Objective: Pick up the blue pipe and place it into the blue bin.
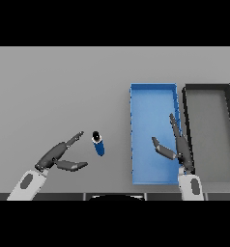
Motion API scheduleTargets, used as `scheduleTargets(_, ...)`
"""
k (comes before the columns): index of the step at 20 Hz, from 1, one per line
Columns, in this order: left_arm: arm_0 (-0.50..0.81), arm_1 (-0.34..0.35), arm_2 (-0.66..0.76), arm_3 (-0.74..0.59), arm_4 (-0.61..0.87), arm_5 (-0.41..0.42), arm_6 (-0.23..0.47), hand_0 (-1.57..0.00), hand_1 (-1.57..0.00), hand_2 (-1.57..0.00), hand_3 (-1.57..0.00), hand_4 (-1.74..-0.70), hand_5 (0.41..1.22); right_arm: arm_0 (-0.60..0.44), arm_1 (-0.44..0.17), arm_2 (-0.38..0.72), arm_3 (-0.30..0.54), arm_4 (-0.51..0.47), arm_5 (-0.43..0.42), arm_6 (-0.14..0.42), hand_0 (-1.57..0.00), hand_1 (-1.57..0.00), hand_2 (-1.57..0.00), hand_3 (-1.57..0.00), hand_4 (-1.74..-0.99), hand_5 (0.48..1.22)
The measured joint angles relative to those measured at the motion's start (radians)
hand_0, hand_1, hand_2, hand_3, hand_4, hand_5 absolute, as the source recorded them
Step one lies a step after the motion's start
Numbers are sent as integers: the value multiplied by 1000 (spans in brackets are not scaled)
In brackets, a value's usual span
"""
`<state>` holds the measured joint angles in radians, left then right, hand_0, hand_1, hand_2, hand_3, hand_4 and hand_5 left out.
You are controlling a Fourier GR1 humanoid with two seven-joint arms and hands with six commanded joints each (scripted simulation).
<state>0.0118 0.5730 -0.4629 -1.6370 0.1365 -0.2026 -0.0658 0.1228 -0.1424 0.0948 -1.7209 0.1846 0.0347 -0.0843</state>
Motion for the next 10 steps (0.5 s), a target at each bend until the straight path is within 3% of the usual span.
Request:
scheduleTargets(8,-106,-183,-56,137,-62,41,-11,1,1,1,1,-1145,460,-10,13,2,5,5,-8,18,1,1,1,1,-1205,625)
scheduleTargets(10,-115,-209,-66,150,-72,44,-41,1,1,1,1,-1120,456,-7,5,-4,11,2,-6,7,1,1,1,1,-1211,634)
